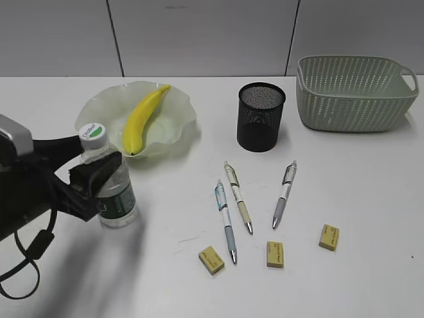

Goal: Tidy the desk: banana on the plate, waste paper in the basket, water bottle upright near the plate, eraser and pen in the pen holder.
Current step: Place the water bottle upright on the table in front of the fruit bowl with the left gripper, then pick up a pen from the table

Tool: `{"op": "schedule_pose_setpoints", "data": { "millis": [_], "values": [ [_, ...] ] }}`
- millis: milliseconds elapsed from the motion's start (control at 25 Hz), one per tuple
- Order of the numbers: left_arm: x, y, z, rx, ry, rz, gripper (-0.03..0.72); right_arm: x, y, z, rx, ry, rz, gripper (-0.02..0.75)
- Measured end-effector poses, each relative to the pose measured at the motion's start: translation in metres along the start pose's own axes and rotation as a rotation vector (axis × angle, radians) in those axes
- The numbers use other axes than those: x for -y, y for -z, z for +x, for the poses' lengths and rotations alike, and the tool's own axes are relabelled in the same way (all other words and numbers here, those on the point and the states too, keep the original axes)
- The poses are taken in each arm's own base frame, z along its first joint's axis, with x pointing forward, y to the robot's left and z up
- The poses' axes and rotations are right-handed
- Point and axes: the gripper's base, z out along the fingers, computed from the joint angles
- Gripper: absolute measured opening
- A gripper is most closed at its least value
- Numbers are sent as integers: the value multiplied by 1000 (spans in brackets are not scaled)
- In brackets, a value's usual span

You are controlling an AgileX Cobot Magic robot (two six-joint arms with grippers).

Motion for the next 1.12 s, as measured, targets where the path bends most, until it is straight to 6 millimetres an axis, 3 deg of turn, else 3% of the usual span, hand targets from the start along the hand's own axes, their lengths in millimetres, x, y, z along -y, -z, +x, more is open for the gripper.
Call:
{"op": "schedule_pose_setpoints", "data": {
  "millis": [280, 400, 520, 680, 760, 880, 1120],
  "values": [
    [-1, 21, -43, 95, 6, -34, 496, 0, 0, 0, 0, 0, 0, 361],
    [-4, 32, -62, 10, 31, -75, 482, 0, 0, 0, 0, 0, 0, 361],
    [-7, 43, -90, -207, 78, -122, 479, 0, 0, 0, 0, 0, 0, 361],
    [-5, 76, -131, -385, 77, -143, 466, 0, 0, 0, 0, 0, 0, 361],
    [-3, 105, -141, -422, 66, -155, 454, 0, 0, 0, 0, 0, 0, 361],
    [0, 143, -134, -554, 68, -174, 442, 0, 0, 0, 0, 0, 0, 361],
    [7, 207, -127, -529, 83, -194, 434, 0, 0, 0, 0, 0, 1, 361]
  ]
}}
